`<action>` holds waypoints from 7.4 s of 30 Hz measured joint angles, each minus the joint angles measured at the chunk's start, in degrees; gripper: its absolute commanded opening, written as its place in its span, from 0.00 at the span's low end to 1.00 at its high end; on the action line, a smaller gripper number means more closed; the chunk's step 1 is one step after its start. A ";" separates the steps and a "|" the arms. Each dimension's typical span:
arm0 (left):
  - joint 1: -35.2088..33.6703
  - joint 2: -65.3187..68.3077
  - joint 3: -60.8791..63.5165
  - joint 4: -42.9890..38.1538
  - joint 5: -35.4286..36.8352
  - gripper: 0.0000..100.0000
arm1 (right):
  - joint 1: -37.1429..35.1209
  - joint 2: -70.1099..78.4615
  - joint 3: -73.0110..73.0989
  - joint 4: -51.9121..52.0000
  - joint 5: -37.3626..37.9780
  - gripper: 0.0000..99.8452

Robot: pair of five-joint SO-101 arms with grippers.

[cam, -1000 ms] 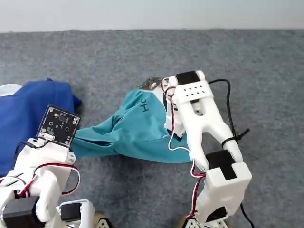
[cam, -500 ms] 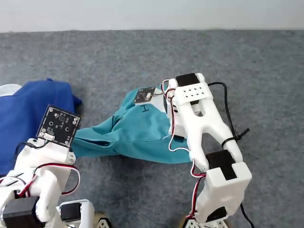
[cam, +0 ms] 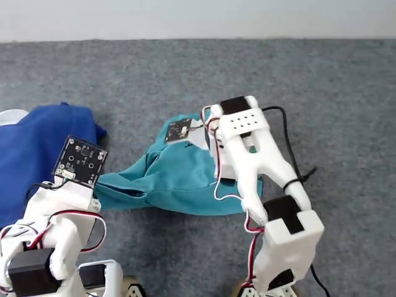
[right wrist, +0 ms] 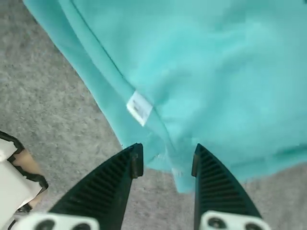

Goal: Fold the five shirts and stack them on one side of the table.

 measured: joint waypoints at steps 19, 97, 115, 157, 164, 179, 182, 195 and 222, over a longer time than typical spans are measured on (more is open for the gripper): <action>0.00 0.00 0.00 0.00 0.00 0.01 | -0.26 2.99 0.00 -2.37 0.00 0.01; 15.82 0.00 10.81 -1.41 0.00 0.01 | 2.99 -39.21 55.21 -9.58 -2.73 0.31; 15.82 0.00 10.81 -2.64 0.00 0.01 | 4.57 -30.33 53.45 -10.02 -2.73 0.01; 7.91 0.00 -24.79 -57.93 -25.67 0.01 | 35.16 -61.45 -40.88 -5.01 3.16 0.01; 7.91 -0.18 -26.64 -56.00 -25.67 0.01 | 36.84 -63.03 -40.88 3.69 3.34 0.01; 15.91 1.67 12.40 -68.40 -31.74 0.01 | 33.67 -59.16 10.64 -12.66 3.34 0.01; 15.91 6.77 20.31 -79.91 -32.88 0.01 | 31.91 -58.55 21.36 -24.97 3.34 0.01; 13.98 51.43 -1.49 -101.27 -33.23 0.01 | 26.90 -47.38 43.25 -80.62 3.34 0.01; 15.03 73.85 -25.41 -87.65 -33.23 0.01 | 26.99 -15.74 18.20 -81.76 3.43 0.01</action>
